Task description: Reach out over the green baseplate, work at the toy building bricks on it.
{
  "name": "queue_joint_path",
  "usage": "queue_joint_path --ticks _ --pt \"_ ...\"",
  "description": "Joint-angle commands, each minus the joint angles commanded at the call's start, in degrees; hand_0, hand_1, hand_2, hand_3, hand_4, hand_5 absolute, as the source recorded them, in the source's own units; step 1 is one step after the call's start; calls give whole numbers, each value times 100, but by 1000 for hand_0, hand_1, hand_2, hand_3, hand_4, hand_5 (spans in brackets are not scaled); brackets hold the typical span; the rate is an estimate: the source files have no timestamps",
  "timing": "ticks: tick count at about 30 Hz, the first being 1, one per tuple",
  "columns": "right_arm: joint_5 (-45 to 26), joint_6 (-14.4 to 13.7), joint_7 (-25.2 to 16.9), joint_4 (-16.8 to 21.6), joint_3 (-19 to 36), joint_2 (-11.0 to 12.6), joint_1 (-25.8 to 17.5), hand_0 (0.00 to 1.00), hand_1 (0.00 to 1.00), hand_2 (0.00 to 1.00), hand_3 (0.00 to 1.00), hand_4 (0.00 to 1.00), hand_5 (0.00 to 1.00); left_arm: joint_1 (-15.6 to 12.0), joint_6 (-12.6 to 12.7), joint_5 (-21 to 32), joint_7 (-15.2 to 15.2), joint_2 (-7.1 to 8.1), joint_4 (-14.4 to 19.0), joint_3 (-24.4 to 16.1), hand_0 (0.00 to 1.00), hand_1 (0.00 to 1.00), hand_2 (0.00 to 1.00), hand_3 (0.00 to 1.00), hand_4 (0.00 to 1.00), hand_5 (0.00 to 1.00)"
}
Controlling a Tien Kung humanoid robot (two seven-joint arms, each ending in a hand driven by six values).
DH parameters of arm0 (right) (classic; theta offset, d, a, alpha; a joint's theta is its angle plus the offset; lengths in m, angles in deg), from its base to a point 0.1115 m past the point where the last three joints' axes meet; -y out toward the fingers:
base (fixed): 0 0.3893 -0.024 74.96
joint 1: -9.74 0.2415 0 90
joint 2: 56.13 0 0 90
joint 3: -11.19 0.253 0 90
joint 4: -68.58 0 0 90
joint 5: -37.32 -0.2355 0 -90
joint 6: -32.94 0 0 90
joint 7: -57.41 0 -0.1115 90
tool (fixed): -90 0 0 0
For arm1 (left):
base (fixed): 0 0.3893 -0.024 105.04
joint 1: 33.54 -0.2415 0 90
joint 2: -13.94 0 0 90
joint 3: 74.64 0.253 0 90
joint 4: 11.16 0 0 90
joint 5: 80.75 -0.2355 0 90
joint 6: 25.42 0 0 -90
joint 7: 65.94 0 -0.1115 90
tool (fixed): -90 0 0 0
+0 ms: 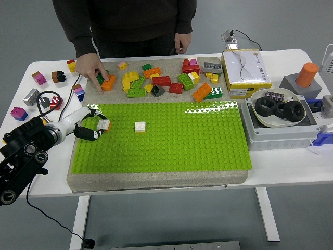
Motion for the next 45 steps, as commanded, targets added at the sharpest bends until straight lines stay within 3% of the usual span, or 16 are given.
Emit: queue_joint_path --ticks 5,11,20,30,45 --pt "5 -2 -4 0 6 1 2 521 538 608 623 631 758 -39 72 -193 -3 -356 31 -190 993 938 913 506 521 2" --pt "29 0 -4 0 15 4 21 521 539 607 625 630 757 83 157 -604 7 -745 -229 -88 995 940 915 501 525 2" --pt "61 -8 -19 0 40 30 50 521 537 602 624 630 756 243 240 -1096 4 -1118 -704 -40 996 939 912 495 531 2" --pt "106 -7 -22 0 70 44 65 520 539 600 625 629 756 309 274 -1280 -1 -1201 -1013 -40 995 938 912 497 532 2" --pt "190 -3 -16 0 101 34 65 521 536 599 625 630 754 284 298 -1260 -13 -1262 -1027 -4 998 936 910 492 539 2"
